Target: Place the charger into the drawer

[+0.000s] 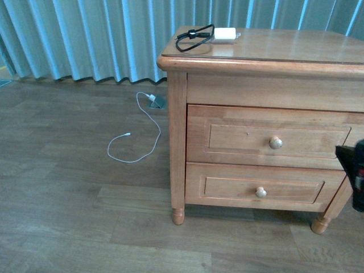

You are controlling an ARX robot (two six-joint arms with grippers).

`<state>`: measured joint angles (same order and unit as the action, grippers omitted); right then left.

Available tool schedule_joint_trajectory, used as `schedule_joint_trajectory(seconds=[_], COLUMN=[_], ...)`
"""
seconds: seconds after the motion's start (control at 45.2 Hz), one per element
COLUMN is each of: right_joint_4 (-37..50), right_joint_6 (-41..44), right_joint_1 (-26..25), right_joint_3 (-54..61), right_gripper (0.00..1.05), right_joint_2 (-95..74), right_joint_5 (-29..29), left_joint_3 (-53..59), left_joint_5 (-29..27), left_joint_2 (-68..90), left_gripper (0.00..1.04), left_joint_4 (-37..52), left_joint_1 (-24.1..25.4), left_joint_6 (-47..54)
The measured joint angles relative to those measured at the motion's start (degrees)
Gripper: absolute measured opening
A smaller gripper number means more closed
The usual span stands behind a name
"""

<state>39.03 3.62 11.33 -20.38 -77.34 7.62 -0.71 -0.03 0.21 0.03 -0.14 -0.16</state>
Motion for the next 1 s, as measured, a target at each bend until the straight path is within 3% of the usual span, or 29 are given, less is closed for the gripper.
schedule_joint_trajectory(seconds=[0.464,0.995], right_joint_4=[12.46,14.45], right_joint_6=[1.95,-0.07], right_joint_1=[2.34,3.78], right_joint_3=[-13.94,-32.44], right_gripper=[0.96,0.96], right_joint_2=[-24.85,-46.45], right_joint_5=[2.64,3.91], left_joint_3=[0.00,0.00], left_joint_5=[0.00,0.00], left_joint_2=[0.00,0.00], left_gripper=[0.99,0.99], left_joint_4=[0.00,0.00], left_joint_1=[0.00,0.00], left_joint_6=[0.00,0.00])
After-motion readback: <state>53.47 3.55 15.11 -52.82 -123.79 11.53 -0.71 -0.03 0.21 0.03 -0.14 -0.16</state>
